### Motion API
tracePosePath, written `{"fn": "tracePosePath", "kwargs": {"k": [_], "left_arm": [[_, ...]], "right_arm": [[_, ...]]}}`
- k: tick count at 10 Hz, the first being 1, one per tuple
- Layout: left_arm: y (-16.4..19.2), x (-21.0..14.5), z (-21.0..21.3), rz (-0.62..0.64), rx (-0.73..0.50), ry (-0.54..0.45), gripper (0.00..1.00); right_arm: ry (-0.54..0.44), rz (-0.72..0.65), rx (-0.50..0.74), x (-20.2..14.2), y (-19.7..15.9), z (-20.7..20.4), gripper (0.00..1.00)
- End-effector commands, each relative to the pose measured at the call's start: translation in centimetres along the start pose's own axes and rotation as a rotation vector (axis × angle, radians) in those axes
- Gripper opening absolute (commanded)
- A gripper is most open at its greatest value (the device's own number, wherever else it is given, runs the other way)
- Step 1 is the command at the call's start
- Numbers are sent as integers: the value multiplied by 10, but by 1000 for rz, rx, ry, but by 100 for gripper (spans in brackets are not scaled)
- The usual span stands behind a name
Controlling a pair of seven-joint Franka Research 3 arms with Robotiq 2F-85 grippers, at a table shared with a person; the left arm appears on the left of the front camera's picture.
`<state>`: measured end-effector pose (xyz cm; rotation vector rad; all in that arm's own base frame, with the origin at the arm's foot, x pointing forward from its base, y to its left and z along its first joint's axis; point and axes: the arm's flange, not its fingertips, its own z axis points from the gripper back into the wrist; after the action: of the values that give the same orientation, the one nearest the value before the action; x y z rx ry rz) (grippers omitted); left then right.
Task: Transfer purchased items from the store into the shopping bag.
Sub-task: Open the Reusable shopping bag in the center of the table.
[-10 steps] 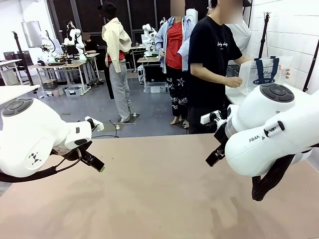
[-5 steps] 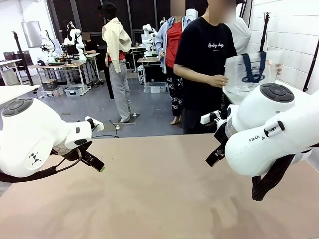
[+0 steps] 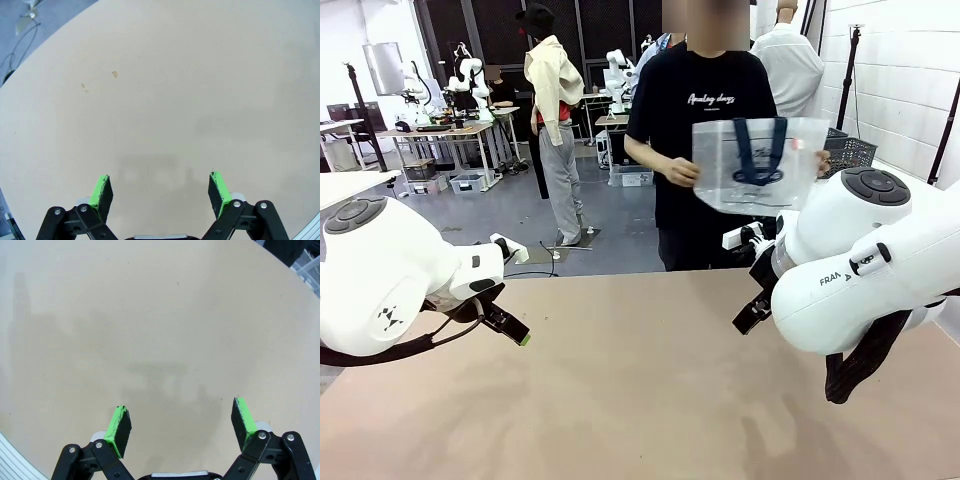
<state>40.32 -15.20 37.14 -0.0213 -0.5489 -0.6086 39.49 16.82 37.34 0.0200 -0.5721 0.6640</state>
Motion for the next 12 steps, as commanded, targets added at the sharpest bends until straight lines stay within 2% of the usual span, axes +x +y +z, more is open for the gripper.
{"fn": "tracePosePath", "kwargs": {"k": [1,12], "left_arm": [[1,0,0,2,1,0,100],[1,0,0,2,1,0,100]], "right_arm": [[0,0,0,0,0,0,100],[0,0,0,0,0,0,100]]}}
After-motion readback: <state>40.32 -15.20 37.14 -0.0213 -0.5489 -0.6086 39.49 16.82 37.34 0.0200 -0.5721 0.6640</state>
